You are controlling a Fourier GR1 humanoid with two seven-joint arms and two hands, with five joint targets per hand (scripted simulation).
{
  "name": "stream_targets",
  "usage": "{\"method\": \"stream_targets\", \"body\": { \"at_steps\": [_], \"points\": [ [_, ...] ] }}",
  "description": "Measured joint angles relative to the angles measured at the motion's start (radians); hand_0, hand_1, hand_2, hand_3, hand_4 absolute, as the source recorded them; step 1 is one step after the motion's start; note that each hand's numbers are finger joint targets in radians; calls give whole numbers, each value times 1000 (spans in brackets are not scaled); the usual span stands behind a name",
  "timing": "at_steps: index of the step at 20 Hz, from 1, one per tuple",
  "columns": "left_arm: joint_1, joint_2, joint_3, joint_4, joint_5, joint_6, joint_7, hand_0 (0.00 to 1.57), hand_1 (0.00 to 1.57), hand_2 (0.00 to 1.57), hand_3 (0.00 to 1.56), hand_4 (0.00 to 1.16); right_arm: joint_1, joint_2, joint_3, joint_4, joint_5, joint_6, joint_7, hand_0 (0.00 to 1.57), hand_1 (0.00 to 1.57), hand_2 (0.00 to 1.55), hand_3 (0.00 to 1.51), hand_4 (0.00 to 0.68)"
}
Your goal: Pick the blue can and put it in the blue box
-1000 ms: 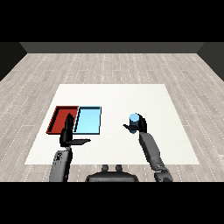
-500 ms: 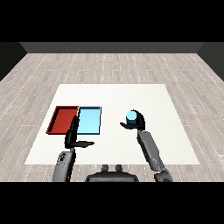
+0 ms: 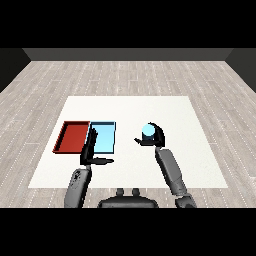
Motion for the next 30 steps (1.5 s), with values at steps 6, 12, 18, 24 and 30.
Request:
{"method": "stream_targets", "body": {
  "at_steps": [6,12,18,24,30],
  "points": [
    [-52,4,-52,30,43,27,23,0,0,0,0,0,14,0,34,-30,-4,-10,1,1466,1466,1466,1373,565],
    [-90,0,-128,65,92,67,28,0,0,0,0,0,7,-6,34,-97,5,-3,61,1447,1447,1470,1385,555],
    [-164,-2,-220,117,114,151,22,0,0,0,0,0,16,-1,64,-117,14,-8,49,1443,1443,1468,1389,566],
    [-239,-1,-206,198,134,141,28,0,0,0,0,0,-12,3,146,-124,-30,-66,62,1443,1443,1462,1368,551],
    [-289,-2,-290,295,183,226,-6,0,0,0,0,0,-30,3,179,-100,-53,-78,45,1419,1419,1456,1365,555]
  ]
}}
